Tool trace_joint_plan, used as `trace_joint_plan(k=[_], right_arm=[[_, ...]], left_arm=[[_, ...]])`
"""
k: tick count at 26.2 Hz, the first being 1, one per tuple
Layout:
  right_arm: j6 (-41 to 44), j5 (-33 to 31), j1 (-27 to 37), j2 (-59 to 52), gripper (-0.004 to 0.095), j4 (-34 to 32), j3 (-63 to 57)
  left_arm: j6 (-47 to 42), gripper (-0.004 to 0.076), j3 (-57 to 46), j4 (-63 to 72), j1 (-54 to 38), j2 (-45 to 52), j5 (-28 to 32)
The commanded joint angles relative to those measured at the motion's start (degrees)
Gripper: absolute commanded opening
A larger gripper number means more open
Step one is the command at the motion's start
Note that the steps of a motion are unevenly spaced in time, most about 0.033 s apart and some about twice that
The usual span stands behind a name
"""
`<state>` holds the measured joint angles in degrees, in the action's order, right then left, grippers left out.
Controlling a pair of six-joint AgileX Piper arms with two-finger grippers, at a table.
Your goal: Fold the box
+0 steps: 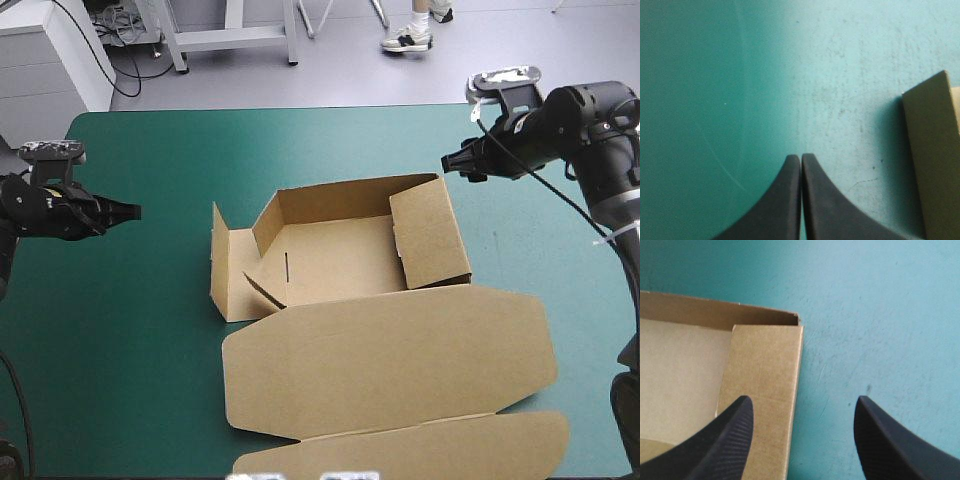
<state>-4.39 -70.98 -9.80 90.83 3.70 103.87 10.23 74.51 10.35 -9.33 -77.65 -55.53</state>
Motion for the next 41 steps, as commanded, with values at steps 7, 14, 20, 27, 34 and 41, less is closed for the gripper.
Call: trace_joint_plan(k=[7,14,20,27,34,41], right_arm=[[-1.87,5.96,0.17,3.94,0.0553,4.26,-9.76],[-1.98,4.58,0.17,9.85,0.0553,7.33,-10.03],[-1.46,4.08,0.17,14.8,0.0553,8.55,-10.03],[-3.28,2.82,0.17,17.34,0.0113,8.55,-10.03],[-3.7,2.86,0.17,17.34,-0.0018,5.95,-10.03],[-3.7,3.24,0.17,17.34,-0.0018,5.93,-10.03]], left_arm=[[5.26,-0.001,1.88,9.86,-0.02,1.89,-2.07],[5.26,-0.001,1.88,9.71,-0.02,1.89,-3.04],[5.61,-0.001,1.88,9.71,-0.02,1.89,-3.04],[6.58,-0.001,1.88,9.71,-0.02,1.89,-3.16],[6.58,-0.001,1.88,9.71,-0.02,1.89,-2.96],[6.71,-0.001,1.88,9.71,-0.02,1.89,-2.96]])
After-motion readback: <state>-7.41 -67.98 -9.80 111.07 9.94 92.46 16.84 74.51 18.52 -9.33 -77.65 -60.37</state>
